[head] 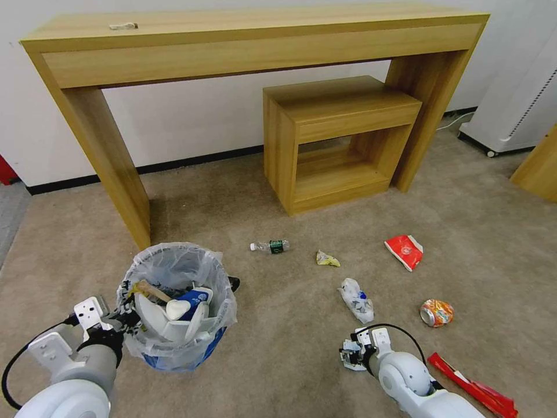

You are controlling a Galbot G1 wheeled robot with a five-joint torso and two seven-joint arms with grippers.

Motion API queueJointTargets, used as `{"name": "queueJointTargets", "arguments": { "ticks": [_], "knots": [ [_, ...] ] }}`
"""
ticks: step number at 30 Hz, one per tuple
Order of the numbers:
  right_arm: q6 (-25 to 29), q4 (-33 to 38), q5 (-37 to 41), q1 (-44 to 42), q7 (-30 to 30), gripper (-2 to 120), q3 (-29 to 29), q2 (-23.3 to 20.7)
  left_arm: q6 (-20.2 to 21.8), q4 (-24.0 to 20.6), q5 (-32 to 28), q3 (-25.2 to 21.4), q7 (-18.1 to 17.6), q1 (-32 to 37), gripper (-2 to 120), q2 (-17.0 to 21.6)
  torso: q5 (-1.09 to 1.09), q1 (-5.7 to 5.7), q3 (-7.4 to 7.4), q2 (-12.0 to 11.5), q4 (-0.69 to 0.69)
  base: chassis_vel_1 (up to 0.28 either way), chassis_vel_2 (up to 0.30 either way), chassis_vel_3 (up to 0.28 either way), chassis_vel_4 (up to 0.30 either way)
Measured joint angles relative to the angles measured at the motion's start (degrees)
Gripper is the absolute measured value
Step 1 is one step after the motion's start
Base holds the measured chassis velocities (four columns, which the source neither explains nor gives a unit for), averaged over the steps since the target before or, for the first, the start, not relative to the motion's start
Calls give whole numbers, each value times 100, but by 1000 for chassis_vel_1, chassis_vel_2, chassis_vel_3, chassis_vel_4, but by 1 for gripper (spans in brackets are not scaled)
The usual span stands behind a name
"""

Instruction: Pick up the trash bin and place the garbage on the floor into it.

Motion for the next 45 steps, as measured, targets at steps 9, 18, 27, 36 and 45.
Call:
{"name": "queueJointTargets", "arguments": {
  "ticks": [9, 18, 27, 36, 45],
  "knots": [
    [110, -287, -198, 113, -86, 41, -84, 80, -3, 16, 1, -20, 2, 7, 1, 29, 1, 0, 0, 0, 0, 0, 0, 0, 0],
    [134, -275, -244, 108, -101, 14, -93, 79, -4, 16, 1, -19, 3, -2, 1, 30, 0, 0, 0, 0, 0, 0, 0, 0, 0],
    [186, -239, -350, 44, -130, 0, -68, 76, -4, 21, 9, 0, 3, -4, 1, 13, 1, 0, 0, 0, 0, 0, 0, 0, 0],
    [820, 897, -328, -225, -580, 0, 260, -168, -6, -23, -4, -28, 3, 18, 1, 34, 1, 0, 0, 0, 0, 0, 0, 0, 0],
    [3516, 1783, 57, 111, -3473, 0, 713, -437, -6, -60, 94, 263, 2, 37, 1, -98, 0, 0, 0, 0, 0, 0, 0, 0, 0]
  ]
}}
